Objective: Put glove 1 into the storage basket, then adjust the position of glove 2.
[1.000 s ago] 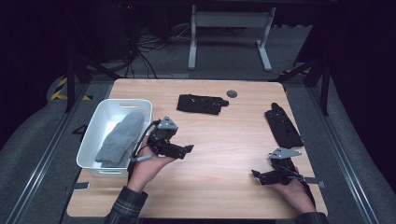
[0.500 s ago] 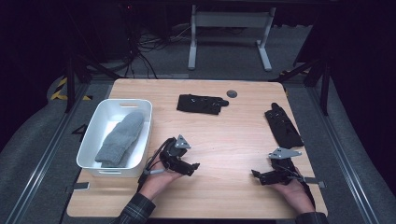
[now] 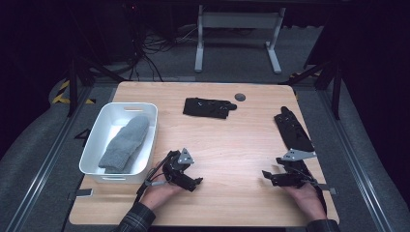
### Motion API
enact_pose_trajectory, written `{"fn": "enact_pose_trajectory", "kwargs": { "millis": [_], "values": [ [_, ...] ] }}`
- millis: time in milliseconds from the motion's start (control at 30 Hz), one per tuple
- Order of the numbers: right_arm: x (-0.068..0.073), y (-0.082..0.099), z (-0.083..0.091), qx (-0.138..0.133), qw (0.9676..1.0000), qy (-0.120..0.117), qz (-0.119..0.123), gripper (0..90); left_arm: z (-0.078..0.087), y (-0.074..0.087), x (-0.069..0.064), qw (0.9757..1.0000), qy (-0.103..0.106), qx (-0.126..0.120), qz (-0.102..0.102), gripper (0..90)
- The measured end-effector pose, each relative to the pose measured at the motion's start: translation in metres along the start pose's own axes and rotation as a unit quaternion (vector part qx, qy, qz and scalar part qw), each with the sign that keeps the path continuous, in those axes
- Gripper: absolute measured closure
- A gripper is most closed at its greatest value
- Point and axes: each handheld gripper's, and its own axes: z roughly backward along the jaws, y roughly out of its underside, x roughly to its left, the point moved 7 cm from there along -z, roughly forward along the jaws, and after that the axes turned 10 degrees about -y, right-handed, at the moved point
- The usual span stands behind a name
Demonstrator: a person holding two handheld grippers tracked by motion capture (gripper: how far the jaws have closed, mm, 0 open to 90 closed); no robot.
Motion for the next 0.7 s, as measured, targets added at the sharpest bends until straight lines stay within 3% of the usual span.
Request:
{"fn": "enact_pose_trajectory", "kwargs": {
  "millis": [100, 133, 200, 300, 333, 400, 500, 700],
  "values": [
    [-0.005, -0.007, 0.005, -0.007, 0.9999, 0.008, -0.001, 35.6, 0.0, 0.0, 0.001, 1.0, -0.003, 0.001, 0.003, 0.0],
    [-0.008, -0.01, 0.008, -0.013, 0.9999, 0.007, -0.003, 43.7, 0.0, 0.0, 0.001, 1.0, -0.003, 0.0, 0.003, 0.0],
    [-0.01, -0.011, 0.009, -0.017, 0.9998, 0.007, -0.004, 48.7, 0.0, 0.0, 0.001, 1.0, -0.004, 0.0, 0.004, 0.1],
    [-0.019, -0.018, 0.014, -0.018, 0.9997, 0.017, -0.003, 71.9, 0.0, 0.0, 0.002, 1.0, -0.005, 0.001, 0.006, 0.3],
    [-0.021, -0.019, 0.015, -0.018, 0.9997, 0.018, -0.003, 75.1, 0.0, 0.0, 0.002, 1.0, -0.006, 0.001, 0.006, 0.2],
    [-0.024, -0.021, 0.015, -0.019, 0.9996, 0.02, -0.004, 77.5, 0.0, 0.0, 0.001, 0.9999, -0.006, 0.002, 0.008, 0.2],
    [-0.038, -0.026, 0.018, -0.015, 0.9992, 0.036, -0.007, 89.0, 0.0, 0.0, 0.001, 0.9999, -0.006, 0.003, 0.008, 0.1],
    [-0.064, -0.028, 0.023, -0.013, 0.998, 0.055, -0.028, 90.0, 0.0, 0.0, 0.001, 0.9999, -0.006, 0.002, 0.008, 0.0]
  ]
}}
